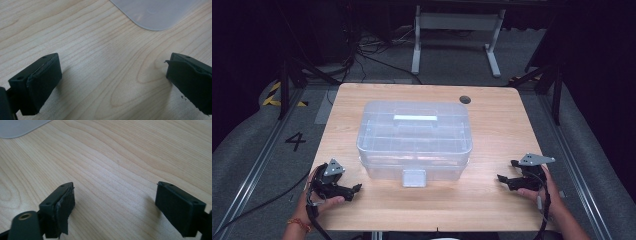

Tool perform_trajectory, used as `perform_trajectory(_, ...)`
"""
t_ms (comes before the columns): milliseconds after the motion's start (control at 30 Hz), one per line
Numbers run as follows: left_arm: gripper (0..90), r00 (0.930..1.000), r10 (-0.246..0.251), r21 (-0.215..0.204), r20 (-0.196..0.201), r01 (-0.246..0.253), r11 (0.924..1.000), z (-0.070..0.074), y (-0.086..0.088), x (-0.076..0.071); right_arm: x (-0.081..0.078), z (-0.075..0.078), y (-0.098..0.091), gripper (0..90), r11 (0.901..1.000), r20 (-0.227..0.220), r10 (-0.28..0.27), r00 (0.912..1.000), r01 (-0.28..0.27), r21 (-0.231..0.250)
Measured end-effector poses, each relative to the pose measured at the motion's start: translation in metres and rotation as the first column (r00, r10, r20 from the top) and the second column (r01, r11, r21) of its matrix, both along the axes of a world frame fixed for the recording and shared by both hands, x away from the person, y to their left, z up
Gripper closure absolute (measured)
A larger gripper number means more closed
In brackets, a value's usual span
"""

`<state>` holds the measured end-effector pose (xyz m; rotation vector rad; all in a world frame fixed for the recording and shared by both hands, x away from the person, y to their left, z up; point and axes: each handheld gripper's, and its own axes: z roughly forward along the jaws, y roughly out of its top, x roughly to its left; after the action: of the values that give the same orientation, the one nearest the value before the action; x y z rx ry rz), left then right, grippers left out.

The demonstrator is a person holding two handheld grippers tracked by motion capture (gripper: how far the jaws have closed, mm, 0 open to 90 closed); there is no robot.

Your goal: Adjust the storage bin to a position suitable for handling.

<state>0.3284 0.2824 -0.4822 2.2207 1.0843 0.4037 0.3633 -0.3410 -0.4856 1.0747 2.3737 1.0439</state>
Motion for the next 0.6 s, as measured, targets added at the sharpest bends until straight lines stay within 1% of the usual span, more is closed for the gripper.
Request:
perform_trajectory(167, 0.5, 1.0, 0.0, -0.006, -0.005, 0.0, 1.0, 0.0, 0.0, 0.0, 0.0, 0.002, 0.001, 22.0, 0.9999, 0.012, 0.002, 0.9999, -0.002, -0.01)
perform_trajectory(300, 0.5, 0.9999, -0.016, 0.007, 0.003, 0.016, 0.9998, 0.0, 0.001, 0.002, -0.005, 0.008, 0.002, 23.8, 1.0, 0.047, 0.004, 0.9989, -0.004, -0.009)
perform_trajectory(400, 0.6, 1.0, 0.0, -0.003, -0.005, 0.0, 1.0, 0.0, 0.0, 0.001, -0.007, 0.012, 0.003, 25.2, 1.0, 0.07, 0.007, 0.9976, -0.007, 0.001)
perform_trajectory(433, 0.6, 1.0, 0.004, 0.001, 0.0, -0.004, 1.0, 0.0, 0.0, 0.0, -0.007, 0.013, 0.002, 26.0, 0.9999, 0.074, 0.009, 0.9972, -0.009, 0.006)
perform_trajectory(467, 0.7, 1.0, 0.005, 0.006, 0.005, -0.005, 1.0, 0.0, 0.0, 0.0, -0.008, 0.014, 0.003, 26.6, 0.9999, 0.076, 0.005, 0.9971, -0.005, 0.01)
perform_trajectory(533, 0.7, 0.9999, 0.012, -0.001, -0.001, -0.012, 0.9999, 0.0, 0.0, -0.001, -0.008, 0.015, 0.004, 27.1, 0.9998, 0.079, 0.012, 0.9968, -0.013, 0.014)
perform_trajectory(600, 0.7, 0.9999, 0.017, 0.001, 0.001, -0.017, 0.9999, 0.0, -0.001, -0.001, -0.009, 0.017, 0.006, 27.2, 0.9997, 0.095, 0.024, 0.9952, -0.024, -0.001)
